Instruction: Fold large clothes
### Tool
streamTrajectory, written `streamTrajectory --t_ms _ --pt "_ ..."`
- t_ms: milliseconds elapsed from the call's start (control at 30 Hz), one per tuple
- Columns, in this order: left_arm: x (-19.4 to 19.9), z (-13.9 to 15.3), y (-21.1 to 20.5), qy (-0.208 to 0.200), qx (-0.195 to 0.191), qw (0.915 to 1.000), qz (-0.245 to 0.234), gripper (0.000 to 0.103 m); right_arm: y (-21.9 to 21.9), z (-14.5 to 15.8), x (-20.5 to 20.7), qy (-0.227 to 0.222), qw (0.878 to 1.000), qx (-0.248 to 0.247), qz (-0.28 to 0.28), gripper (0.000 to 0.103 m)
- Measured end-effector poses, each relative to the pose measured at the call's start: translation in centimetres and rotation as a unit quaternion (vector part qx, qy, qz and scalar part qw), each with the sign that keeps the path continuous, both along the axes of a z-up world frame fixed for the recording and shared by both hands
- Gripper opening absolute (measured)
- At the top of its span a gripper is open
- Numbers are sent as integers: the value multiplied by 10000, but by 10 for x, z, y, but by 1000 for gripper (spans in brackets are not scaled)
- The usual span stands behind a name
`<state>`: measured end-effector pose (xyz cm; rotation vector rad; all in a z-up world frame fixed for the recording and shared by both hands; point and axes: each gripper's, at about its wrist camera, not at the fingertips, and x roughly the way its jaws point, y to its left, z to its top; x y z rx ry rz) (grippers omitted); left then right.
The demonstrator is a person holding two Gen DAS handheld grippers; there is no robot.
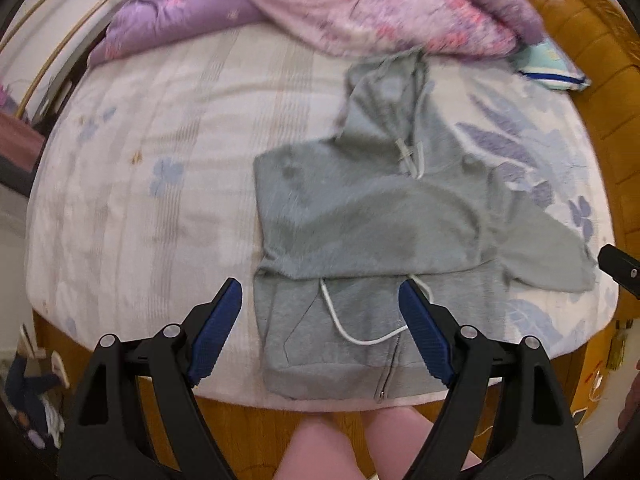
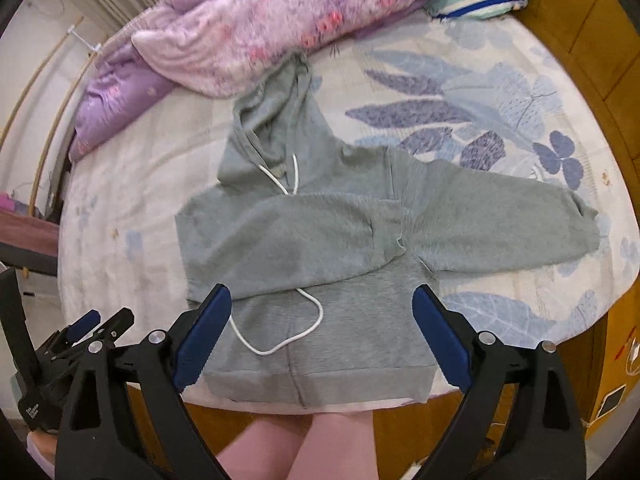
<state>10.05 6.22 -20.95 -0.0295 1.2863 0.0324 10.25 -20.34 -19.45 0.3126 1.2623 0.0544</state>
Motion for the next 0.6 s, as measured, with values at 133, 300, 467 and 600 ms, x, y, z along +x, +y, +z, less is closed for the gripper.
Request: streamTrajectory --t_ms 133,300,467,600 --pt "-16 23 -3 -276 -32 9993 -262 81 4 29 -25 -385 9991 -142 -100 88" --pt "-39 44 -6 -535 -128 9966 -613 81 5 57 -57 -734 9960 -353 -354 88" --pt "-58 58 -8 -625 -202 9941 -858 81 -3 69 -92 -828 9932 -422 -705 94" --pt "-65 69 -13 -765 -225 9918 -1002 81 -8 69 -117 -824 9914 -329 -963 94"
